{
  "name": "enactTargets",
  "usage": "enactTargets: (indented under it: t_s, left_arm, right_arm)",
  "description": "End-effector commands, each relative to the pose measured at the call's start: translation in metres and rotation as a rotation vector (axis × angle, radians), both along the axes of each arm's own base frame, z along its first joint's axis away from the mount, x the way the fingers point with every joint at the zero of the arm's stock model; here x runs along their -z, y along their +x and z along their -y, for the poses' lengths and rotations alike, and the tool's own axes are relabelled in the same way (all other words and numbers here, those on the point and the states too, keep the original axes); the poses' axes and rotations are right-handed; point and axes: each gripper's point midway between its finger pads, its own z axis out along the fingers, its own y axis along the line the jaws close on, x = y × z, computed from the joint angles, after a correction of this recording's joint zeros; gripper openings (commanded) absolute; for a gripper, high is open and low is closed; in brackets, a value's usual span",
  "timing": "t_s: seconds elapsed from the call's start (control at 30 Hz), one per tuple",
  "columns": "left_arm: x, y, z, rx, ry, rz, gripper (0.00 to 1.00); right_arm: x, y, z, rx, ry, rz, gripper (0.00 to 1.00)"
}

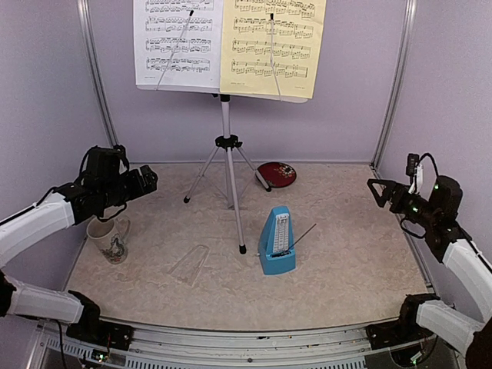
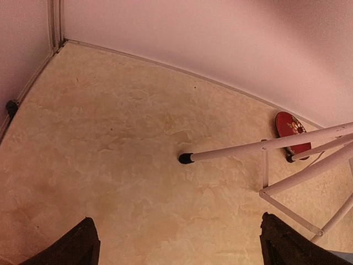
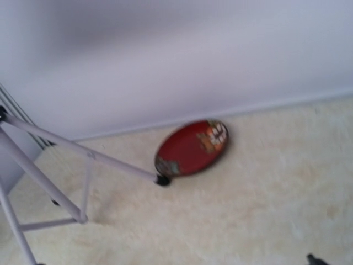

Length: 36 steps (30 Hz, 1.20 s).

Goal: Set up the instrument practice props

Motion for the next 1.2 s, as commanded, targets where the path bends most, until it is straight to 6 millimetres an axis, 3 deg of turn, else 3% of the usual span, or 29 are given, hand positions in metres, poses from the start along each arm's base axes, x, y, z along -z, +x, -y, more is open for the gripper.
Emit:
enactTargets:
  t_s: [0.0, 0.33, 0.73, 1.17]
  left_arm:
    - [-0.013, -0.008, -0.013, -0.026, 0.036, 0.021, 0.99]
    - [0.001, -0.016, -0.018, -0.047, 0.038, 0.000, 0.99]
    - [0.007, -0.016, -0.018, -0.047, 0.039, -0.010, 0.99]
    - [-0.005, -0.018, -0.023, -0.072, 0.027, 0.030, 0.99]
  right_arm:
    - [-0.016, -0.005, 0.000, -0.012, 0.000, 0.036, 1.00]
    - [0.001, -0.006, 0.000, -0.012, 0.010, 0.006, 1.00]
    - [0.007, -0.006, -0.001, -0.016, 0.010, -0.009, 1.00]
    - [0.007, -0.005, -0.002, -0.021, 0.014, -0.008, 1.00]
